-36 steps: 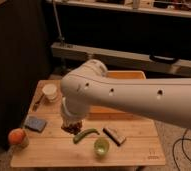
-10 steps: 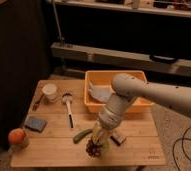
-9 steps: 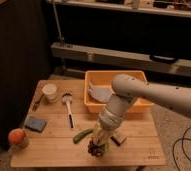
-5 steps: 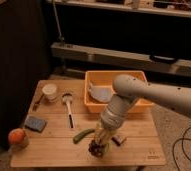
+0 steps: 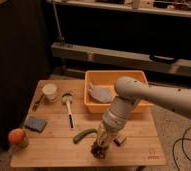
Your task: Place grapes in plastic cup
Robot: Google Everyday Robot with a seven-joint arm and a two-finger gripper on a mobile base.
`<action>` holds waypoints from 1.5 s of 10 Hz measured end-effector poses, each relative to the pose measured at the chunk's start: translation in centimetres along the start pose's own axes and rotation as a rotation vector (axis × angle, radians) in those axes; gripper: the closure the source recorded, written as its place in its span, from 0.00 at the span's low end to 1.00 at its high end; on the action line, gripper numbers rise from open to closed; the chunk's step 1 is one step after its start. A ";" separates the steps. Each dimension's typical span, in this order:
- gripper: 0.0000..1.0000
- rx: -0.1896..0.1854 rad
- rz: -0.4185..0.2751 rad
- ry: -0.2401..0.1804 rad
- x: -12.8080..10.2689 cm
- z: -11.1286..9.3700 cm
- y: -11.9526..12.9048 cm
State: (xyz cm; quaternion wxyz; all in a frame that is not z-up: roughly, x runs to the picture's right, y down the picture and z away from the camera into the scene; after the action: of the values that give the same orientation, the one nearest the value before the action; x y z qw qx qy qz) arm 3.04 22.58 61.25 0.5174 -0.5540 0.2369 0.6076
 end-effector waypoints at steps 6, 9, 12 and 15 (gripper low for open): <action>0.99 -0.037 0.012 0.009 -0.6 0.9 -0.9; 0.99 -0.050 0.013 0.004 -1.2 0.5 -1.1; 0.99 -0.046 0.016 0.003 -1.9 0.1 -1.3; 0.99 -0.041 0.028 0.001 -2.3 0.1 -1.6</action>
State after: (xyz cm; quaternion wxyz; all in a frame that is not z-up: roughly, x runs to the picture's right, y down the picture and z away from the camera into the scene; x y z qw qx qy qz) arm 4.07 22.39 63.83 0.4972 -0.5613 0.2325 0.6194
